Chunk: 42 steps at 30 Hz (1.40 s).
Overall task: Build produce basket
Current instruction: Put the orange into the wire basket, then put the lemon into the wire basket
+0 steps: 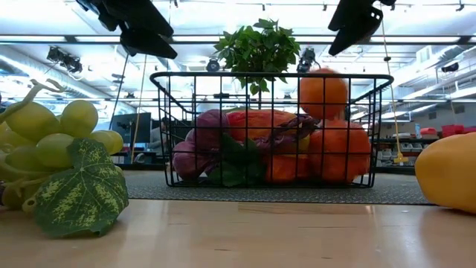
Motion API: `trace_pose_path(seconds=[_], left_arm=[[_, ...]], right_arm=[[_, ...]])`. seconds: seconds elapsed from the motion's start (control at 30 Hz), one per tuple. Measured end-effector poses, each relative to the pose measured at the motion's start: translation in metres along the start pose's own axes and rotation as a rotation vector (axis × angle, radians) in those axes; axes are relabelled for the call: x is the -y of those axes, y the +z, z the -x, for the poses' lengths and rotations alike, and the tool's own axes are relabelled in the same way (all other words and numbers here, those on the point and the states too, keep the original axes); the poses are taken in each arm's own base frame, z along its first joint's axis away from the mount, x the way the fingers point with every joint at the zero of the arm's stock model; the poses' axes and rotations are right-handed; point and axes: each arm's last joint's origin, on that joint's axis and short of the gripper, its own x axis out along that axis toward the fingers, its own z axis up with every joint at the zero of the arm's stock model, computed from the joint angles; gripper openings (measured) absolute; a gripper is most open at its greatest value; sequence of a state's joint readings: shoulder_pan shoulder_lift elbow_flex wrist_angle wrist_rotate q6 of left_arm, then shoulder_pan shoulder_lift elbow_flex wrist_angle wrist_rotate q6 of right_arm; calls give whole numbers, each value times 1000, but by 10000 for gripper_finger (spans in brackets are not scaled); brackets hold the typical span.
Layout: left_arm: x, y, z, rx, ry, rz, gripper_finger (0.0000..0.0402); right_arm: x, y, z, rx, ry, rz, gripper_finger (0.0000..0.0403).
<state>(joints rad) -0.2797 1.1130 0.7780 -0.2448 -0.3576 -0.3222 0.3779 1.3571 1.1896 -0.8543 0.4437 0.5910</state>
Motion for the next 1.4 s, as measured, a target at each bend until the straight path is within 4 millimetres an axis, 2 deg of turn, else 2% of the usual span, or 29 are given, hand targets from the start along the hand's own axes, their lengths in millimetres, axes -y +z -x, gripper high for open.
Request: trace_pose_path(seconds=[0.2,0.33,0.43,0.63,0.73,0.9,1.0,1.17,1.4], left_arm=[[-2,11,-1,102,-6,55,298],[0,21,0,205,-16,95,298],[2,24,1,231,-30,104,298],[11,21,5,225,-69,104,298],[16,20,7,227,-90,99,298],[18,21,8,245,-94,67,298],[18,23,8,268,-95,44,298],[18,24,8,279,-88,8,298],[17,25,8,289,-78,-49,298]], right_arm=[[-1,0,0,-25,44,-24,392],[-5,-2,1,-96,138,-121,392],[-11,-7,4,-167,213,-191,392],[-31,-21,9,-215,234,-277,388],[-46,-31,2,-259,219,-298,387],[-71,-51,-21,-379,168,-335,387],[-83,-63,-34,-457,118,-416,387],[-93,-75,-49,-515,21,-610,381],[-105,-83,-66,-569,11,-676,370]])
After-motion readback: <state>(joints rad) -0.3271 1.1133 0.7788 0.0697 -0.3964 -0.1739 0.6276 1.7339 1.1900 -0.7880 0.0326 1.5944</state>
